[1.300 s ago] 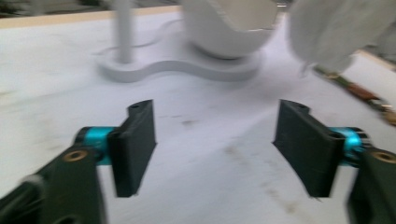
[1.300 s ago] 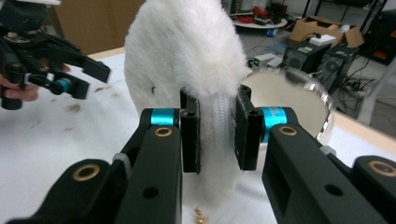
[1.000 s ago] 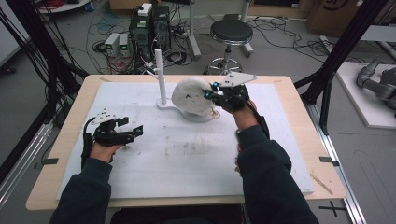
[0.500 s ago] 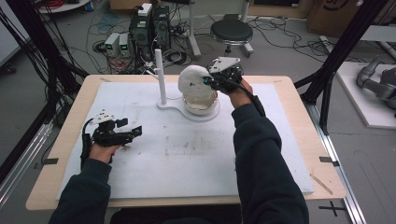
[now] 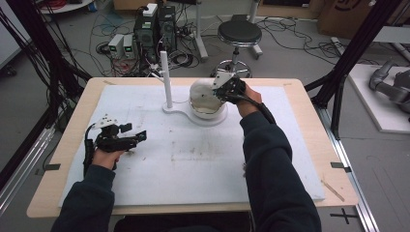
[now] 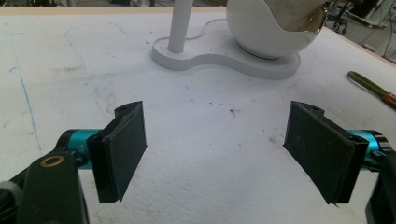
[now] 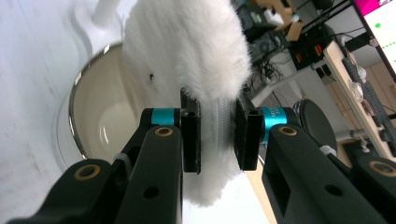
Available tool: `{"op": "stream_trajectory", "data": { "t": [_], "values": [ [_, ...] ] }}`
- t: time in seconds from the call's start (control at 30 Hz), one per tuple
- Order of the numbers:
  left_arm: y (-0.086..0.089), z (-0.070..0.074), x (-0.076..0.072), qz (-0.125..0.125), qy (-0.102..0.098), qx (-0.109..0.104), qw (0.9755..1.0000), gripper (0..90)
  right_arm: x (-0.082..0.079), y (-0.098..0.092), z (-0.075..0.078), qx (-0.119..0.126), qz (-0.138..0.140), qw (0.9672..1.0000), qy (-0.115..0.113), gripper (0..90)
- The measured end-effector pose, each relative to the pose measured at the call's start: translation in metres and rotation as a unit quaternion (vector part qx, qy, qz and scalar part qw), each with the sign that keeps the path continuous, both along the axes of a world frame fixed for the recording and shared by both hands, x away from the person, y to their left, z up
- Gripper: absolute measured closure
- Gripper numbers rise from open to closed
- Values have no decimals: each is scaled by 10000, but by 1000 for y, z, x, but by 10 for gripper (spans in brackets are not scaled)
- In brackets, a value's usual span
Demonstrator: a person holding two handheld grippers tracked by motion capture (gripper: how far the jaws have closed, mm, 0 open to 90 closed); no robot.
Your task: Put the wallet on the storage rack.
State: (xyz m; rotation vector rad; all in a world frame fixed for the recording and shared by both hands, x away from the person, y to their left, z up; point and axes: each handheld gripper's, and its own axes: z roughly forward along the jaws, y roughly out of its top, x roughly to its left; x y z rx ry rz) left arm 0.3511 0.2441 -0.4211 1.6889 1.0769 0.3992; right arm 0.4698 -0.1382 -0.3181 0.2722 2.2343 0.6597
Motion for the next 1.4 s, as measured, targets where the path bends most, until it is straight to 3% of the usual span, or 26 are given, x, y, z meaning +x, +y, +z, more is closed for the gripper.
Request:
{"op": "stream_trajectory", "data": {
  "t": [0.07,0.2,0.3,0.33,0.4,0.47,0.53,0.57,0.63,0.67,0.7,0.8,0.83,0.9,0.93,0.97,1.0,1.07,1.13,1.17,1.2,1.27,1.3,1.4],
  "values": [
    [0,0,0,18,9,-27,10000,206,0,5,-6,-167,-1,9999,25,765],
    [0,-1,0,26,25,-40,10000,206,2,13,-13,-258,-37,9996,97,767],
    [0,0,-1,13,30,-25,10000,206,5,14,-22,-487,-158,9981,330,765],
    [0,0,-1,11,28,-29,10000,206,4,10,-24,-426,-177,9978,478,756],
    [0,0,-1,14,37,-33,10000,206,4,3,-23,16,-188,9974,701,670],
    [0,-1,-1,19,39,-60,10000,206,2,-6,-20,769,-243,9922,954,532],
    [-1,0,-1,19,40,-69,10000,206,1,-14,-15,1605,-140,9793,1224,524],
    [-1,0,-1,21,43,-74,10000,206,1,-17,-13,1846,-78,9742,1293,552],
    [-1,-1,-1,24,52,-66,10000,206,1,-18,-12,2139,81,9654,1488,704],
    [-1,-1,0,14,60,-67,10000,207,1,-16,-12,2229,115,9627,1528,746],
    [-1,-1,0,12,63,-72,10000,207,1,-15,-13,2233,130,9621,1559,774],
    [-1,-1,0,17,65,-72,10000,207,5,-4,-22,1747,-6,9694,1725,798],
    [-1,-1,0,15,66,-70,10000,207,4,-2,-24,1692,-18,9692,1792,794],
    [-1,-1,-1,21,64,-76,9999,207,0,-1,-22,1686,-58,9721,1629,687],
    [-1,-1,-1,10,62,-89,9999,207,-2,-3,-19,1834,-95,9707,1553,598],
    [-1,-1,-1,16,45,-73,10000,207,-5,-7,-15,2068,-166,9650,1606,571],
    [-1,-1,-1,28,17,-90,10000,207,-7,-10,-12,2161,-152,9631,1595,548],
    [0,0,-1,22,-41,-112,9999,206,-15,-18,-6,2236,-247,9632,1468,464],
    [1,2,-2,58,-137,-149,9998,206,-26,-30,-4,2476,-328,9604,1231,438],
    [1,2,-2,82,-170,-161,9997,205,-29,-36,-1,2442,-424,9598,1319,386],
    [1,3,-2,83,-212,-177,9996,195,-31,-42,0,2485,-550,9563,1438,361],
    [2,4,-3,67,-263,-167,9995,174,-38,-56,1,2636,-635,9494,1587,360],
    [2,4,-3,54,-266,-151,9995,174,-44,-64,-1,2794,-566,9473,1461,360],
    [3,4,-3,44,-266,-100,9996,175,-58,-86,-9,2881,-718,9453,1353,341]
  ]
}}
